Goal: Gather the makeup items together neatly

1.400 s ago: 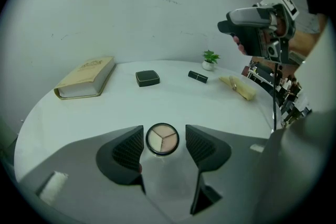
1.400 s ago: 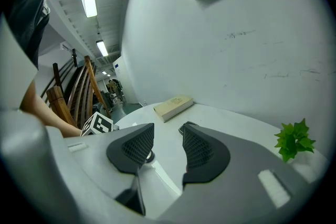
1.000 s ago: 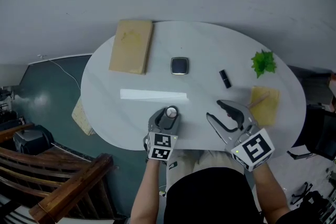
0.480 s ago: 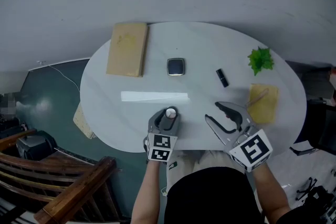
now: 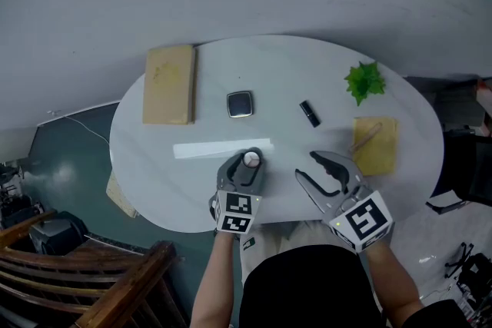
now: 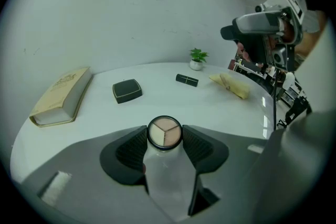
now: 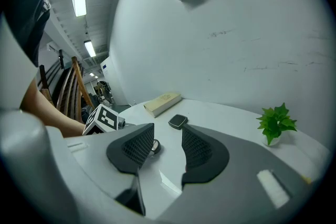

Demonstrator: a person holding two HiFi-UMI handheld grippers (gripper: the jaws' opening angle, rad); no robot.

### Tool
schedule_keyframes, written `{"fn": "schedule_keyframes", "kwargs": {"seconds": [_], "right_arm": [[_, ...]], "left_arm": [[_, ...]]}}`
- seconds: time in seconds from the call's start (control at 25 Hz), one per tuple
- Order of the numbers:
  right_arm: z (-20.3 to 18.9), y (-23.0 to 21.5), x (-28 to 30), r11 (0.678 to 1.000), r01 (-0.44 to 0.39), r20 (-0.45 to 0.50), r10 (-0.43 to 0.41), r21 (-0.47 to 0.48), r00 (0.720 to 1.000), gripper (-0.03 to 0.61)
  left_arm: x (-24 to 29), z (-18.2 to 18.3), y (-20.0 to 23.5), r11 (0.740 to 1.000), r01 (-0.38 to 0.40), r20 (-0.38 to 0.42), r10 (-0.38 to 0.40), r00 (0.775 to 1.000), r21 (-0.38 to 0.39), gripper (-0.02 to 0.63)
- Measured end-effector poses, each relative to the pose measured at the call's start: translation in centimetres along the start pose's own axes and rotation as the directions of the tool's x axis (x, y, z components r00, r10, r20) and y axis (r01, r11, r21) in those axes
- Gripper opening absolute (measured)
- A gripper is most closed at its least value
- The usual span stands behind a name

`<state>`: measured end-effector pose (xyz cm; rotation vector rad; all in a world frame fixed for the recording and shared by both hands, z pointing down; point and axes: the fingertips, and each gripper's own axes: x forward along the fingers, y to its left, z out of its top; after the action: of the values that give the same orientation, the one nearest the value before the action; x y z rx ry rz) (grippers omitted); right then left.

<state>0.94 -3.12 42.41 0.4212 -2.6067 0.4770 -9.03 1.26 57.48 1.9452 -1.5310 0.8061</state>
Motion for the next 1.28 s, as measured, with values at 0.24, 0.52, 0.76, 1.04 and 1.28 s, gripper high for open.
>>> {"fn": "schedule_keyframes", "kwargs": {"seconds": [0.24,0.52,0.76,1.04,1.28], "right_arm": [[-0.4,-0.9,-1.0,0.999,0.045,0.007,-0.045,0.016,0.999,0.156],[-1.2,-1.4,-2.1,0.995,0.081,-0.007,-0.081,0.055,0.997,0.156],[-1.6,-1.9,-2.6,0.994,0.096,-0.003,-0.096,0.06,0.995,0.156],[-1.9,-2.5,-3.2,0.992,0.116,0.006,-0.116,0.053,0.993,0.156],[-2.3,-2.6,-3.3,0.99,0.124,-0.006,-0.124,0.066,0.992,0.156]], "left_arm": [[1.4,1.3,-1.4,0.998,0.045,-0.012,-0.045,0.999,0.04,0.207],[2.7,1.9,-2.8,0.994,0.083,-0.027,-0.081,0.996,0.075,0.207],[3.6,2.1,-3.3,0.99,0.097,-0.038,-0.094,0.995,0.097,0.207],[4.1,2.2,-3.5,0.988,0.102,-0.042,-0.097,0.994,0.118,0.209],[4.1,2.2,-3.7,0.987,0.107,-0.038,-0.103,0.994,0.118,0.233]]}}
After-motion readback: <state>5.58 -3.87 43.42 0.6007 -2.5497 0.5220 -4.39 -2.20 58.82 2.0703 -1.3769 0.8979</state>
